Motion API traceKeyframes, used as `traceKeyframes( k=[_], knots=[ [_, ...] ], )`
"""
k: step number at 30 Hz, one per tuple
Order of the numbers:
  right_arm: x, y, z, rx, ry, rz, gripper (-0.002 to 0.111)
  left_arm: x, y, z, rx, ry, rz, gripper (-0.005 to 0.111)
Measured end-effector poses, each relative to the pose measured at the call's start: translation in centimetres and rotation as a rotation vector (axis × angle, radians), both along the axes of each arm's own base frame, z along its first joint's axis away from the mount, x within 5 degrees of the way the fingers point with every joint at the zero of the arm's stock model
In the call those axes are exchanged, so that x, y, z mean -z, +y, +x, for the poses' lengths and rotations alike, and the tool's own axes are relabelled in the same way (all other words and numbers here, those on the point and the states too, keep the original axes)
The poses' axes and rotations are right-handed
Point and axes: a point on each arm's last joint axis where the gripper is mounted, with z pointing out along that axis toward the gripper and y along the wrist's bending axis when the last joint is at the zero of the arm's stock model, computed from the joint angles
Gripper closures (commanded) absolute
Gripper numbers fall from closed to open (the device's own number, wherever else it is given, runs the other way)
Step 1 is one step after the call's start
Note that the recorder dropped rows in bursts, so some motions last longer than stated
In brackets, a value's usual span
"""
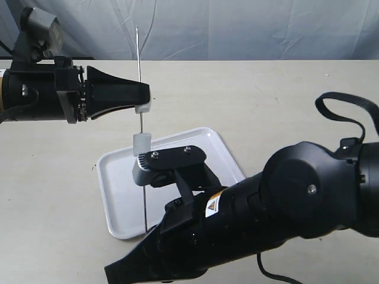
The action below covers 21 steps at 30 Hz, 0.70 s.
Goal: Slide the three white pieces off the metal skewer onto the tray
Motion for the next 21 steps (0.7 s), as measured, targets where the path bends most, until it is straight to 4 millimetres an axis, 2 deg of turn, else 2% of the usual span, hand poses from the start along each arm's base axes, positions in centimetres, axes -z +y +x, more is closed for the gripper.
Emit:
traceKeyframes(
  k=[9,10,12,17,19,21],
  knots=[
    [2.0,1.8,-1.0,0.005,0.003,-0.026,0.109,0.3,-0.1,-0.4,0.029,-0.009,0.019,0.088],
    [2.5,2.0,-1.6,-0.025,0.024,-0.047,0.109,0.0,-0.1,-0.1,0.004,-0.013,-0.007,0.088],
    [3.3,1.7,-2.5,-0.063,0.063,-0.086,0.109,-0.7,-0.1,0.5,-0.03,-0.025,-0.038,0.088],
    [4.5,0.5,-3.0,-0.039,0.072,-0.12,0.109,-1.4,-0.1,0.9,-0.035,-0.049,-0.049,0.088],
    [4.2,0.5,-3.0,-0.038,0.066,-0.109,0.109,-1.2,-0.1,0.8,-0.024,-0.051,-0.032,0.083],
    [3.9,0.4,-2.9,-0.035,0.057,-0.094,0.109,-1.0,-0.1,0.7,-0.008,-0.045,-0.012,0.071]
  ],
)
